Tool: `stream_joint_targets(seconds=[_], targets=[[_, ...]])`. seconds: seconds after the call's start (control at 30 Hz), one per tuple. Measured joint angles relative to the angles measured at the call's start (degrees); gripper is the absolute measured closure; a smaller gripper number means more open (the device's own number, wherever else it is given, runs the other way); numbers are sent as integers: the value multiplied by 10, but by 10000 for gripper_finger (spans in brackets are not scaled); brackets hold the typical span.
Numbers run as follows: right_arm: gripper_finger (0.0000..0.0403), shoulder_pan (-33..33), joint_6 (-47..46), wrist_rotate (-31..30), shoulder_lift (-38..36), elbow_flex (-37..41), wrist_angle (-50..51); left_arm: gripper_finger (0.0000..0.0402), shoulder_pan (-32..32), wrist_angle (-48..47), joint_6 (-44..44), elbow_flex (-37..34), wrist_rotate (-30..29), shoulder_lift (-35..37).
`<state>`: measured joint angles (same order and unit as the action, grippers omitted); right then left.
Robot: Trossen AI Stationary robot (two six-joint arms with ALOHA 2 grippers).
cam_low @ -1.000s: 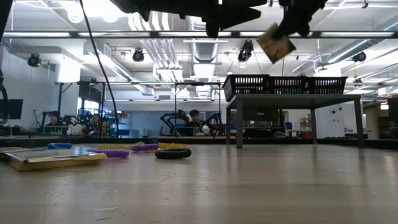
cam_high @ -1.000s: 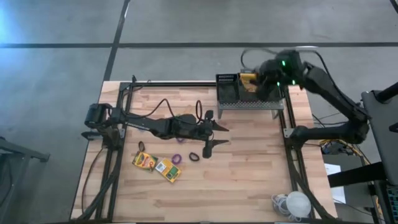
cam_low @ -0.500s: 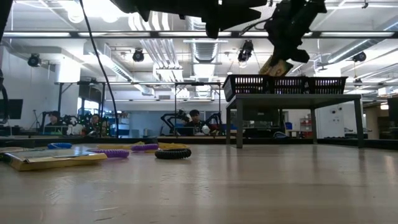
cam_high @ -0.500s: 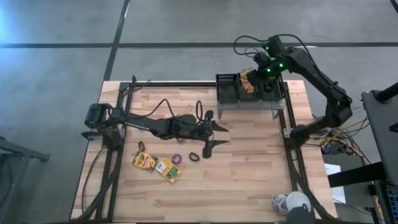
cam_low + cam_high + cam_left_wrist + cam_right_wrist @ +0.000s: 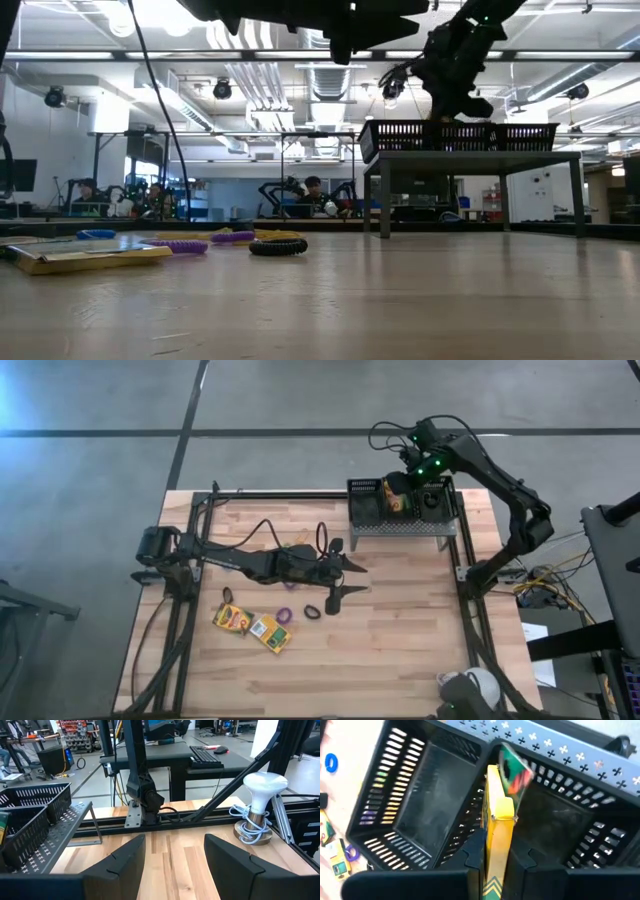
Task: Pick & Place Office Desk Supplies
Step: Put the yellow crayon box into the middle black basket on the shelf, then put the black rubber band into the left black basket on the shelf
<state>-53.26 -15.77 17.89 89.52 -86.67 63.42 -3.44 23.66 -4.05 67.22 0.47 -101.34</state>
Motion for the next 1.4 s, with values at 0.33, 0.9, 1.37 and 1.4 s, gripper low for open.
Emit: stream_joint_targets(seconds=[0.33, 0.9, 1.37, 1.4], targets=[[369, -1, -15, 1, 20, 0, 10, 197, 0, 0, 2, 0, 0, 0], [279, -3, -12, -62, 18, 1, 39, 197, -1, 0, 11, 0, 0, 0], [225, 1, 5, -118, 12, -93, 105, 197, -3, 1, 11, 0, 2, 0], [225, 6, 19, -135, 5, -99, 104, 197, -3, 1, 11, 0, 2, 0]])
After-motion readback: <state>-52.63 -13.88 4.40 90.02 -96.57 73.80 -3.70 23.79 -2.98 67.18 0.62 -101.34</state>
